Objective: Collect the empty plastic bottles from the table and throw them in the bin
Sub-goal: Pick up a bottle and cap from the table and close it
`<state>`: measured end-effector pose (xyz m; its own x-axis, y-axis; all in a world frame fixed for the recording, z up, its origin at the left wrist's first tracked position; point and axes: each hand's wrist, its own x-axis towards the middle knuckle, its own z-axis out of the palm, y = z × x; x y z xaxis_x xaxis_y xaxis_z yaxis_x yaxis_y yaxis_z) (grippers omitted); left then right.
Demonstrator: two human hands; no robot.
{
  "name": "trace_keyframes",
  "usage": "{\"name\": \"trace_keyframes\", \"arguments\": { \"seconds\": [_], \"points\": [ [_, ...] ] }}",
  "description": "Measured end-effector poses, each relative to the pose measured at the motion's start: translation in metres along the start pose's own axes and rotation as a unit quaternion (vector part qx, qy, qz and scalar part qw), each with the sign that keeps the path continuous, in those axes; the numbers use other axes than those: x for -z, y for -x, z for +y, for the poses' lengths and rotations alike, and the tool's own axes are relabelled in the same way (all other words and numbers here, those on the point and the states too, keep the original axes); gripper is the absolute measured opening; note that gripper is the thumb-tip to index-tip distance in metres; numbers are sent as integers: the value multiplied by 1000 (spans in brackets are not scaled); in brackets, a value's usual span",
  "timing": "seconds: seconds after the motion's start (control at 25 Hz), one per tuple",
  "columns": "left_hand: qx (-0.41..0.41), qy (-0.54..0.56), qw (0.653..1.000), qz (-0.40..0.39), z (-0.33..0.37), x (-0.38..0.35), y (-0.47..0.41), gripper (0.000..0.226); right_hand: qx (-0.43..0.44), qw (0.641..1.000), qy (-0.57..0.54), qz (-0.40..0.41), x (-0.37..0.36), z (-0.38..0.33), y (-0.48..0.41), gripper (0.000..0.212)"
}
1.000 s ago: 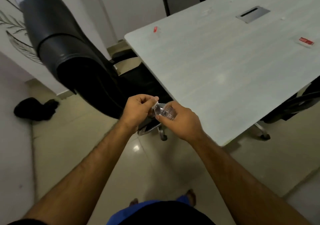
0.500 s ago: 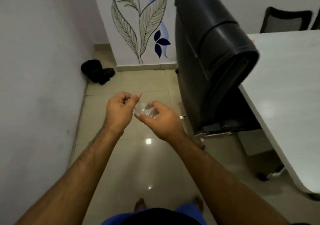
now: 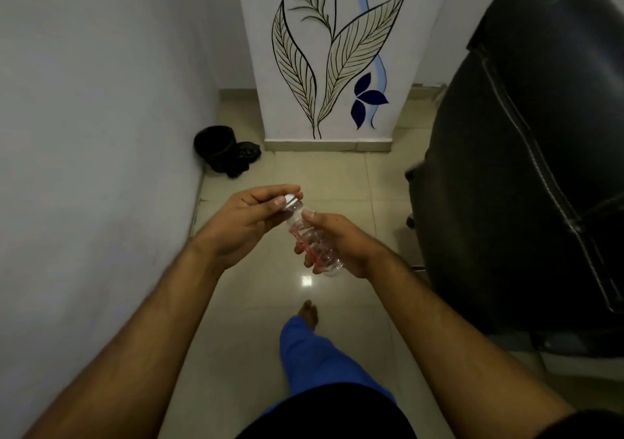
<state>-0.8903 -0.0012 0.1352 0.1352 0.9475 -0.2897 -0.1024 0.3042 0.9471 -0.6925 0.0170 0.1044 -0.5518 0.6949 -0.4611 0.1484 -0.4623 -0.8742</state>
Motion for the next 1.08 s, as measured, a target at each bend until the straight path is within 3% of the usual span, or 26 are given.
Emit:
{"name": "trace_keyframes", "arguments": {
  "seconds": [0.16,0.24,0.32,0.36,0.44,0.52,0.56,0.64,0.72,0.84,0.92,1.08],
  "points": [
    [-17,-122,985,120,36,24,-119,21,39,985,89,140,32,-53,-101,42],
    [-23,-164,970,179,59,26,-169,20,69,950,203,228,47,-82,-137,49],
    [-23,-136,969,206,85,23,-224,16,83,912,268,300,71,-116,-167,54],
    [-22,-100,976,193,95,20,-245,13,80,921,235,299,85,-129,-176,53],
    [3,-24,995,101,115,15,-293,14,35,982,13,188,125,-153,-195,51],
    [43,36,998,-31,131,11,-352,19,-16,980,-194,42,173,-170,-216,57],
    [48,41,995,-73,138,7,-381,20,-20,971,-237,24,197,-176,-229,60],
    [27,4,996,-85,148,-4,-450,20,-11,967,-241,81,244,-188,-265,66],
    [-2,-39,998,-58,159,-24,-527,17,3,960,-168,223,284,-210,-306,69],
    [12,-31,995,-95,185,-60,-628,8,32,905,-126,406,332,-251,-342,51],
    [75,0,981,-182,204,-98,-687,7,52,871,-211,441,370,-274,-349,46],
    [160,32,933,-319,207,-187,-752,7,99,796,-431,414,437,-280,-334,51]
  ]
}}
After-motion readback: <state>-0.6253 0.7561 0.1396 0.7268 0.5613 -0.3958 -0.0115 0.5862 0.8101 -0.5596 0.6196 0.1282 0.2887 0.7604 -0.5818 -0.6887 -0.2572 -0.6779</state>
